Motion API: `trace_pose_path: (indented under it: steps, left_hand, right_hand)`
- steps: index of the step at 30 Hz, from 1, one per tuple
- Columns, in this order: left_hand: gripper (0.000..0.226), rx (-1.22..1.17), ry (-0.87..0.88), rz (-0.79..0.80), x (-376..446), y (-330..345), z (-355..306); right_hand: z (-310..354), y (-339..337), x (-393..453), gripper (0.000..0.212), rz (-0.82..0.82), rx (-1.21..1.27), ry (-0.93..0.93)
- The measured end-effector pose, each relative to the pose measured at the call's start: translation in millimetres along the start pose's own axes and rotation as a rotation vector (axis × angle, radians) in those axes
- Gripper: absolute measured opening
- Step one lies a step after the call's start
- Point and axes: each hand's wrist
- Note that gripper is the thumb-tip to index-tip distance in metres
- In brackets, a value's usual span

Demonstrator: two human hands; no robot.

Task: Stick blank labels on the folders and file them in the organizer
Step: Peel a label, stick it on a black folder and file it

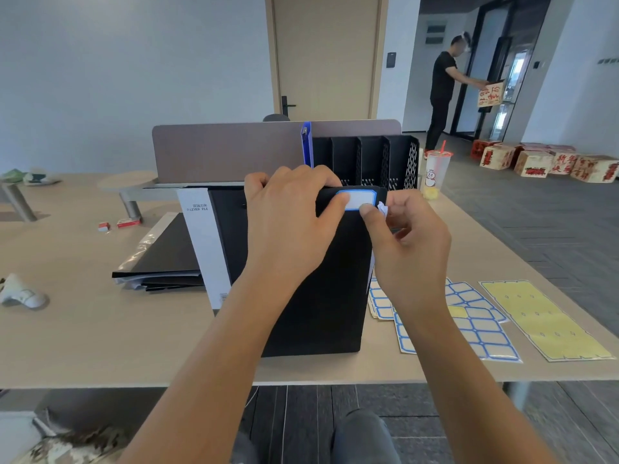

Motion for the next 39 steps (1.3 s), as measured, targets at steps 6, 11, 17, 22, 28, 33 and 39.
trace_pose_path:
  steps: [6, 11, 17, 22, 28, 33, 39]
  left_hand:
    - [0.016, -0.010, 0.004, -0.017, -1, 1, 0]
    - [0.010, -0.026, 0.009, 0.003, -1, -1, 0]
    - [0.026, -0.004, 0.055, -0.003, -8, -3, 3]
    - [0.057, 0.102, 0.064, -0.099, -21, -13, 16]
    - [0.084, -0.017, -0.350, -0.277, -50, -32, 49]
    - [0.097, -0.317, -0.651, -0.197, -64, -26, 75]
    - [0.086, -0.442, -0.727, -0.165, -89, -6, 92]
  right_hand:
    - [1, 2, 3, 0.024, -0.029, 0.018, 0.003]
    - [3, 4, -2, 0.022, -0.059, 0.039, 0.011]
    - [-16, 1, -22, 0.023, 0.251, 0.246, 0.146]
    - [-31, 10, -36, 0.012, 0.302, 0.208, 0.182]
    - [-28, 30, -35, 0.008, 0.234, 0.260, 0.228]
    - [-33, 39, -32, 0.006, 0.239, 0.278, 0.237]
    - [-57, 41, -46, 0.012, 0.314, 0.205, 0.317]
Point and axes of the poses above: each hand's wrist, its own x-axis towards the middle knuckle, its own y-axis out of the palm, z = x × y, and after that the axes turned 11 degrees about -x, right-handed
